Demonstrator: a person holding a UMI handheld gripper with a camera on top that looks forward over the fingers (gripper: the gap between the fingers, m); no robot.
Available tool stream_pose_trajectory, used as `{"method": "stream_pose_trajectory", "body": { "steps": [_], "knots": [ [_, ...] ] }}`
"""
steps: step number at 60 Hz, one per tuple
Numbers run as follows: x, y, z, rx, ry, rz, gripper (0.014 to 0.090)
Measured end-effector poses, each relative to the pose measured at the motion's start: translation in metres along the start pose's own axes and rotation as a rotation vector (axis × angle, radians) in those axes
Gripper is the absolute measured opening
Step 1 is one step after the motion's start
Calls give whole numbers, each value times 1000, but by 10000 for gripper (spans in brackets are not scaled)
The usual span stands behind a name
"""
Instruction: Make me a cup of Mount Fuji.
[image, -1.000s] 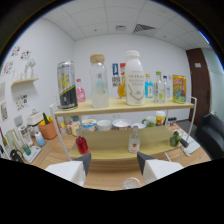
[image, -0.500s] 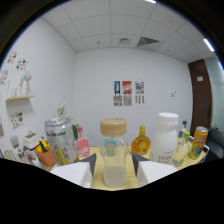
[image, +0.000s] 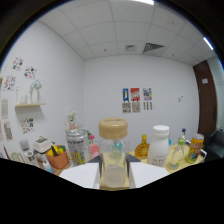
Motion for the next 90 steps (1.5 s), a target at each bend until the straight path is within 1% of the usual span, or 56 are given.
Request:
{"method": "stream_pose_trajectory", "body": {
  "steps": [4,8,12,16,19,26,31,35,41,47,54,61,67,81,90],
  "knots": [
    [1,14,-19,-7,-11,26,384],
    [7,43,-37,-19,-4,49,382],
    [8,85,-49,-72,12,64,382],
    [7,130,-59,-105,18,88,384],
    [9,171,-61,-146,26,79,383],
    [5,248,-62,-204,48,75,383],
    [3,286,-57,-223,58,71,382],
    [3,306,-52,-235,61,64,383],
    [-2,319,-47,-242,44,127,384],
    [-7,317,-43,-230,18,406,383],
    [2,310,-39,-182,19,774,384],
    [16,304,-37,-134,26,1043,382],
    [21,306,-34,-111,34,1201,383],
    [21,304,-29,-80,-3,1567,379],
    [17,304,-27,-76,-26,1756,380]
  ]
}}
